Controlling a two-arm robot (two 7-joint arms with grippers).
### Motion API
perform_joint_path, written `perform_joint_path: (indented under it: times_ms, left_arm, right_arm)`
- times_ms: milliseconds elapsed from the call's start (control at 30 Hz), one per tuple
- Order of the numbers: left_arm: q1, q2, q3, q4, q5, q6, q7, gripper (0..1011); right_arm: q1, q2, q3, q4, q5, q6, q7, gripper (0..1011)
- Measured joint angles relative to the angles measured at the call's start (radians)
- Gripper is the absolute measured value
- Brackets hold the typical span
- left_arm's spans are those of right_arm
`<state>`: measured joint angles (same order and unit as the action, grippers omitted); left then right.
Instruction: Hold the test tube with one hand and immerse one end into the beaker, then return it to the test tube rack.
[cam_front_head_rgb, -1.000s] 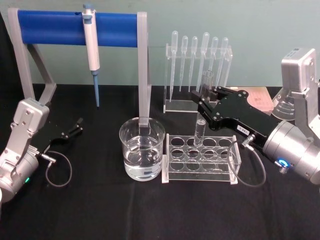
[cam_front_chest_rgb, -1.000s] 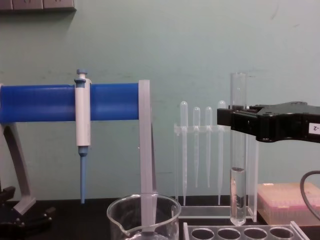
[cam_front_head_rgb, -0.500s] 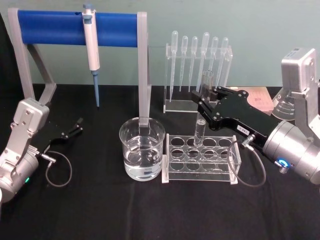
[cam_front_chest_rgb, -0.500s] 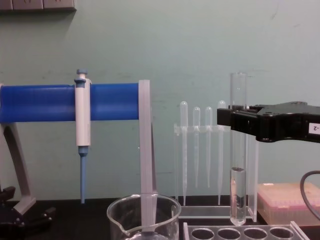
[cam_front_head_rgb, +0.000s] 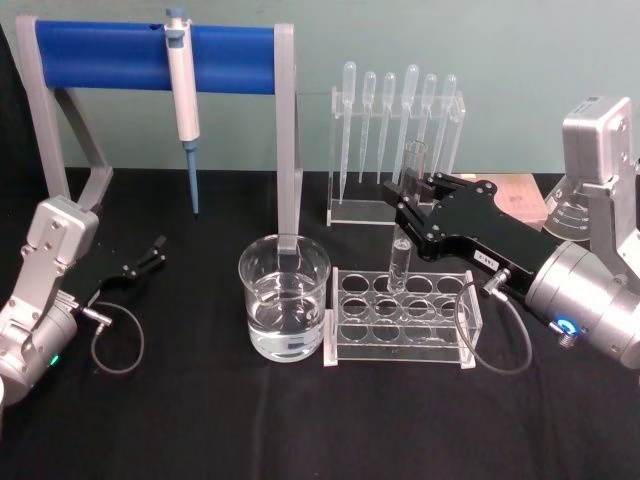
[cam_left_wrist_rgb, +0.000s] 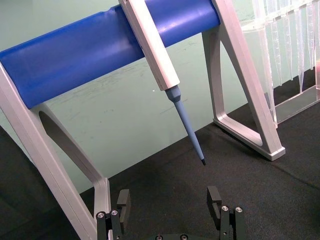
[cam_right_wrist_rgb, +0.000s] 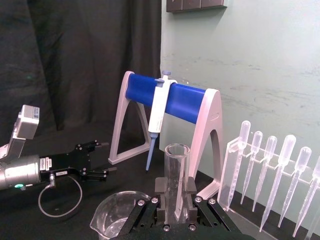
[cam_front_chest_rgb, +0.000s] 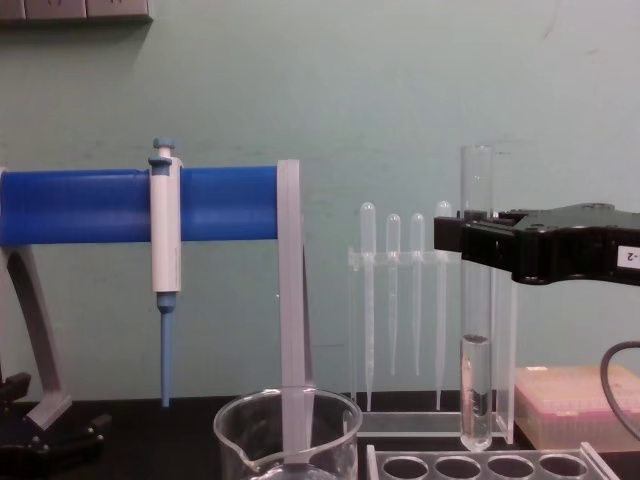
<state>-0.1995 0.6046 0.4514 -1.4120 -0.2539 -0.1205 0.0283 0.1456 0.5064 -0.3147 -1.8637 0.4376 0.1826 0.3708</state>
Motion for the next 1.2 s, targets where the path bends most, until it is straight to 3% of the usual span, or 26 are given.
perform_joint_path:
  times_ms: [1200]
  left_arm:
    - [0.0,0.0,0.0,0.0,0.0,0.0,0.0,1000]
  right_arm:
    - [0.0,0.0,0.0,0.0,0.0,0.0,0.0,225]
